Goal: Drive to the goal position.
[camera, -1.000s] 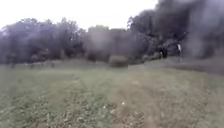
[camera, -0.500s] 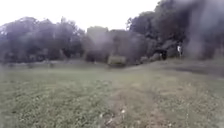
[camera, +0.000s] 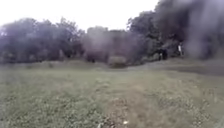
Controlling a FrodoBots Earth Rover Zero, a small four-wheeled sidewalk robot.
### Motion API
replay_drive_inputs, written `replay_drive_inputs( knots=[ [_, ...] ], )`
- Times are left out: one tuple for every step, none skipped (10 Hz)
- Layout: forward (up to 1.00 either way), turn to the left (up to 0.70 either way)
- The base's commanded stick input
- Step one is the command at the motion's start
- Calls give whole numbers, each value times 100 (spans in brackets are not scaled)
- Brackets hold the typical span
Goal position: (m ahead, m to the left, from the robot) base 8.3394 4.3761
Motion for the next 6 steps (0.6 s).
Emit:
replay_drive_inputs(
  knots=[
    [45, 0],
    [45, 0],
    [45, 0],
    [45, 0],
    [45, 24],
    [45, 26]
  ],
)
